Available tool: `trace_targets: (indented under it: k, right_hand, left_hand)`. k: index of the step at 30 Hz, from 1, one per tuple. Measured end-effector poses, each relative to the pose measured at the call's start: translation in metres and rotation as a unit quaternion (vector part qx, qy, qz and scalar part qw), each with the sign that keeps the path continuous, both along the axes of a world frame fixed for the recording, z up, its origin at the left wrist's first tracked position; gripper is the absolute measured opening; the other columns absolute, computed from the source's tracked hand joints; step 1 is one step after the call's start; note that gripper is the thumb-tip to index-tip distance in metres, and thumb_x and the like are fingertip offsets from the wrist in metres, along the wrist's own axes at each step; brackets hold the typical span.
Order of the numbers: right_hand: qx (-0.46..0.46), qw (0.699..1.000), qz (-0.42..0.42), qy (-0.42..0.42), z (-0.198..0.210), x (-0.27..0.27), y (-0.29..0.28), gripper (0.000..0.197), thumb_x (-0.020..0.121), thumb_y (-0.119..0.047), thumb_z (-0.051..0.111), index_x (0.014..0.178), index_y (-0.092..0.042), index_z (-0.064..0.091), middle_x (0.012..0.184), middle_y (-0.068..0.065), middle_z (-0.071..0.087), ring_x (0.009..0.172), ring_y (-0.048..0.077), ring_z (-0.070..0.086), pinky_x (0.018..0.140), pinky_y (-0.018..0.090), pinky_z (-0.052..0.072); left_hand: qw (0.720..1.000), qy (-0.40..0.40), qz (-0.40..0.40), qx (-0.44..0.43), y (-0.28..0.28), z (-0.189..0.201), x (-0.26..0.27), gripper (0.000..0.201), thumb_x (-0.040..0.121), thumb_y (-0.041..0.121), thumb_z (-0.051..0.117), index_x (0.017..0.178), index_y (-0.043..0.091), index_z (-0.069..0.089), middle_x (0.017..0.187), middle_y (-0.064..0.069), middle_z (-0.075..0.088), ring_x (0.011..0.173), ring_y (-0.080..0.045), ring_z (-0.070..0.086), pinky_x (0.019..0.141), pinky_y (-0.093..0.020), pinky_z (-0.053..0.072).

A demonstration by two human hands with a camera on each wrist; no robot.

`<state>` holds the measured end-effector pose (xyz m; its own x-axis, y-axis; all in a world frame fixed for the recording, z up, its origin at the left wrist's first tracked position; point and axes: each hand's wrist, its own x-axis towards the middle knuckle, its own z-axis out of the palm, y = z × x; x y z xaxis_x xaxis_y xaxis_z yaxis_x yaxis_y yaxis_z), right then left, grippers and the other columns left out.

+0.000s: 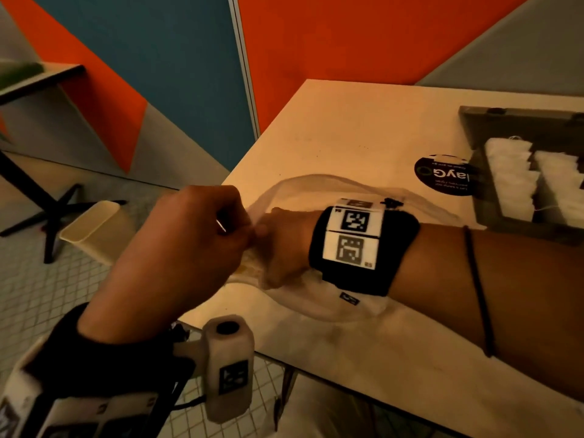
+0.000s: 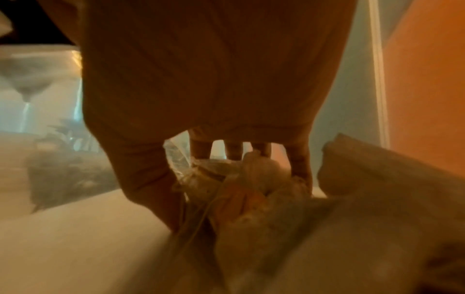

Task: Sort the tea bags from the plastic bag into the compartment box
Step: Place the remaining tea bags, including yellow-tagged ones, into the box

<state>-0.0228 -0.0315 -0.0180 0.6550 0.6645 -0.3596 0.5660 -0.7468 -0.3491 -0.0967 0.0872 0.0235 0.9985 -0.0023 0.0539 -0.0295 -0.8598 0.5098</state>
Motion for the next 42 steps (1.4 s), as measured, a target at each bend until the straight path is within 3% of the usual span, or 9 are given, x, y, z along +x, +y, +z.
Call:
trace_targets:
  k: [3, 9, 15, 18, 23, 26, 31, 38, 42]
  right_hand:
    - [-0.042, 0.993, 0.08, -0.078, 0.002, 0.0, -0.007, 0.036, 0.089, -0.03, 0.064, 0.124, -0.028, 0.053, 0.111, -0.002, 0.051, 0.098, 0.018, 0.053, 0.088, 0.035, 0.049]
    - [-0.076, 0.991, 0.076, -0.085, -0.005, -0.009, -0.055, 0.046, 0.088, -0.032, 0.064, 0.131, -0.027, 0.049, 0.12, 0.001, 0.048, 0.107, 0.023, 0.05, 0.087, 0.038, 0.044]
    - [0.087, 0.989, -0.102, -0.058, 0.036, -0.033, -0.107, 0.054, 0.09, -0.03, 0.061, 0.138, -0.041, 0.041, 0.142, -0.01, 0.043, 0.128, 0.01, 0.042, 0.102, 0.024, 0.037]
    - [0.026, 0.976, -0.206, -0.068, 0.026, -0.035, -0.131, 0.055, 0.091, -0.018, 0.055, 0.142, -0.032, 0.038, 0.146, -0.002, 0.042, 0.13, 0.018, 0.043, 0.1, 0.027, 0.039]
    - [-0.024, 0.954, -0.297, -0.037, -0.011, -0.023, -0.142, 0.099, 0.069, -0.057, 0.077, 0.147, -0.019, 0.027, 0.145, 0.008, 0.041, 0.128, 0.027, 0.045, 0.101, 0.036, 0.042]
    - [-0.043, 0.954, -0.296, -0.026, -0.012, -0.016, -0.141, 0.112, 0.063, -0.058, 0.081, 0.149, -0.016, 0.022, 0.147, 0.008, 0.04, 0.13, 0.026, 0.043, 0.098, 0.032, 0.04]
    - [-0.062, 0.947, -0.314, -0.012, -0.013, -0.004, -0.14, 0.117, 0.065, -0.048, 0.085, 0.152, -0.013, 0.015, 0.149, 0.011, 0.038, 0.132, 0.028, 0.042, 0.095, 0.03, 0.04]
    - [-0.062, 0.953, -0.297, -0.03, -0.018, 0.004, -0.131, 0.117, 0.054, -0.045, 0.091, 0.145, -0.011, 0.025, 0.137, 0.012, 0.05, 0.119, 0.03, 0.053, 0.088, 0.036, 0.05]
    - [-0.016, 0.96, -0.278, -0.037, -0.021, 0.003, -0.126, 0.076, 0.064, -0.032, 0.087, 0.123, -0.014, 0.043, 0.115, 0.007, 0.055, 0.095, 0.023, 0.055, 0.072, 0.035, 0.046]
  left_hand:
    - [0.999, -0.026, 0.025, -0.041, 0.003, -0.003, 0.001, 0.015, 0.082, 0.031, 0.069, 0.072, 0.029, 0.059, 0.074, 0.01, 0.065, 0.071, -0.009, 0.065, 0.063, -0.026, 0.053]
    - [0.996, -0.03, 0.034, -0.072, -0.007, -0.003, 0.0, 0.015, 0.079, 0.037, 0.069, 0.072, 0.026, 0.061, 0.072, 0.01, 0.064, 0.066, -0.008, 0.064, 0.06, -0.025, 0.052]
    - [0.998, -0.026, 0.025, -0.055, -0.023, -0.002, -0.003, 0.018, 0.08, 0.042, 0.067, 0.071, 0.028, 0.06, 0.068, 0.013, 0.061, 0.061, -0.007, 0.059, 0.051, -0.018, 0.04]
    - [0.997, -0.036, 0.024, -0.057, -0.028, -0.003, -0.005, 0.019, 0.079, 0.043, 0.067, 0.07, 0.027, 0.06, 0.066, 0.014, 0.059, 0.06, -0.005, 0.056, 0.05, -0.017, 0.037]
    - [0.997, -0.027, 0.003, -0.068, -0.043, -0.003, -0.007, 0.018, 0.078, 0.041, 0.068, 0.071, 0.027, 0.061, 0.067, 0.013, 0.061, 0.061, -0.006, 0.057, 0.052, -0.02, 0.039]
    - [0.998, -0.027, -0.002, -0.065, -0.051, -0.001, -0.009, 0.018, 0.079, 0.041, 0.069, 0.07, 0.027, 0.061, 0.066, 0.013, 0.06, 0.059, -0.006, 0.056, 0.05, -0.018, 0.037]
    - [0.997, -0.023, -0.009, -0.079, -0.055, 0.001, -0.01, 0.019, 0.078, 0.04, 0.07, 0.068, 0.026, 0.061, 0.067, 0.011, 0.062, 0.063, -0.008, 0.059, 0.055, -0.023, 0.045]
    - [0.995, -0.013, -0.01, -0.103, -0.056, 0.001, -0.012, 0.02, 0.077, 0.039, 0.071, 0.067, 0.024, 0.062, 0.058, 0.01, 0.059, 0.053, -0.008, 0.053, 0.05, -0.021, 0.037]
    - [0.993, -0.011, -0.009, -0.115, -0.055, -0.001, -0.012, 0.021, 0.076, 0.04, 0.071, 0.066, 0.024, 0.062, 0.053, 0.01, 0.061, 0.05, -0.007, 0.056, 0.051, -0.022, 0.04]
